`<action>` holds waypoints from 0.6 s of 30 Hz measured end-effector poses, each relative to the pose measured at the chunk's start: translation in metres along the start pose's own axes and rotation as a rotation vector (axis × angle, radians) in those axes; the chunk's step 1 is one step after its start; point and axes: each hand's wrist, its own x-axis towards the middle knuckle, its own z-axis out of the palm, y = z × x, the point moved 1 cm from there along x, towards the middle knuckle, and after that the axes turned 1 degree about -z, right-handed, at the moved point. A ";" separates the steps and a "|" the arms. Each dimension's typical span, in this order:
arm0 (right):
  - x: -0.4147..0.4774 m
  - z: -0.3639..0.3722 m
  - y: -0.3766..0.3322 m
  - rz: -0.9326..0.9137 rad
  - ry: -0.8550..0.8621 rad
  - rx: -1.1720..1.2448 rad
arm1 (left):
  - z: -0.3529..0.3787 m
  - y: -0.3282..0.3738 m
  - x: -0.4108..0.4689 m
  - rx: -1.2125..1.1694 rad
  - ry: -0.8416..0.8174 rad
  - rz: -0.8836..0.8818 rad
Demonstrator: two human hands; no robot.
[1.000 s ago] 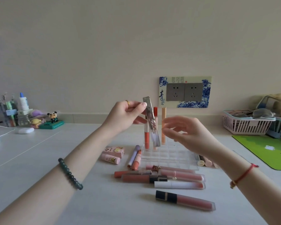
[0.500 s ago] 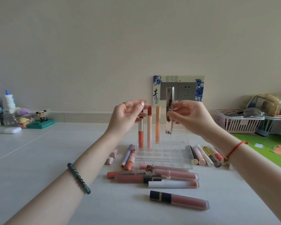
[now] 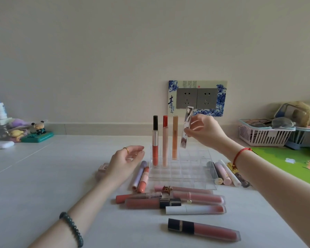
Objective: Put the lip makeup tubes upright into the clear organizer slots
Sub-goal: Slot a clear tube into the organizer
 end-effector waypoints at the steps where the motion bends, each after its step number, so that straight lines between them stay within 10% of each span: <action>1: 0.001 0.001 0.002 -0.006 -0.015 -0.021 | 0.000 -0.003 0.001 0.014 -0.010 0.010; 18: -0.003 0.018 0.026 -0.032 -0.154 -0.144 | 0.004 -0.016 0.001 0.124 -0.045 -0.036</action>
